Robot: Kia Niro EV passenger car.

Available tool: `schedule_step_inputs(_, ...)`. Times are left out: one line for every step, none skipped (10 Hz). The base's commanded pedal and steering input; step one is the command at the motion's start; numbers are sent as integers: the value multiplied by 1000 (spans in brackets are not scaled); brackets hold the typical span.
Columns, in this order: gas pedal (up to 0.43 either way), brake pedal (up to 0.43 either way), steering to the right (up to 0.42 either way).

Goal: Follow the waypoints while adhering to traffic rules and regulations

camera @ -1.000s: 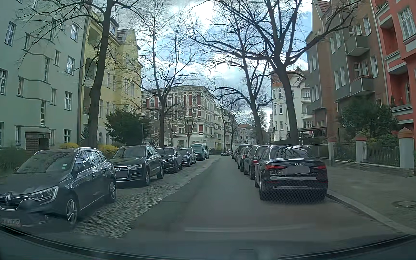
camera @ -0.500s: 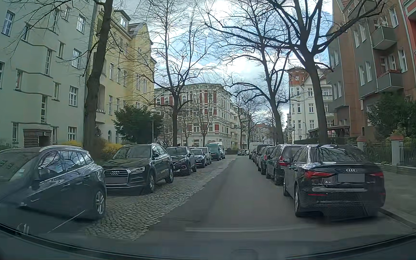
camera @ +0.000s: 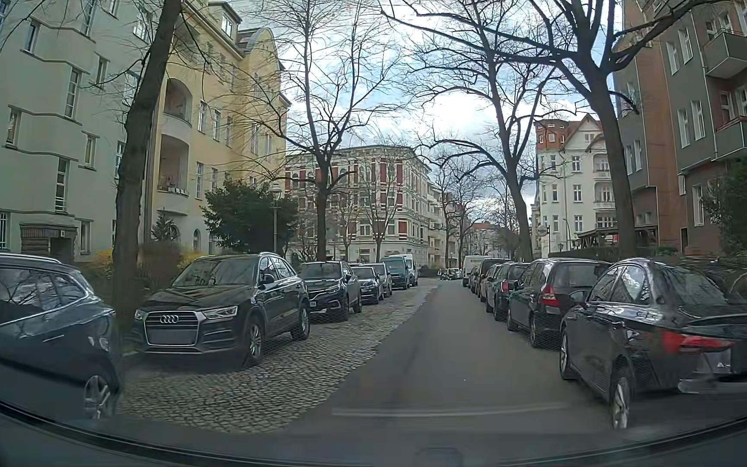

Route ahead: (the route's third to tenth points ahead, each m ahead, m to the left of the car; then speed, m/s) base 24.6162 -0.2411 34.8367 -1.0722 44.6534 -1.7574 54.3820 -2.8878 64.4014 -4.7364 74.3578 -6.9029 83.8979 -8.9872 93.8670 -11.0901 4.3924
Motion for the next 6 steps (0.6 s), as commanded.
schedule_step_inputs(79,30,-19)
schedule_step_inputs(67,30,-17)
schedule_step_inputs(67,30,-6)
schedule_step_inputs(59,30,12)
schedule_step_inputs(59,30,28)
schedule_step_inputs(59,30,33)
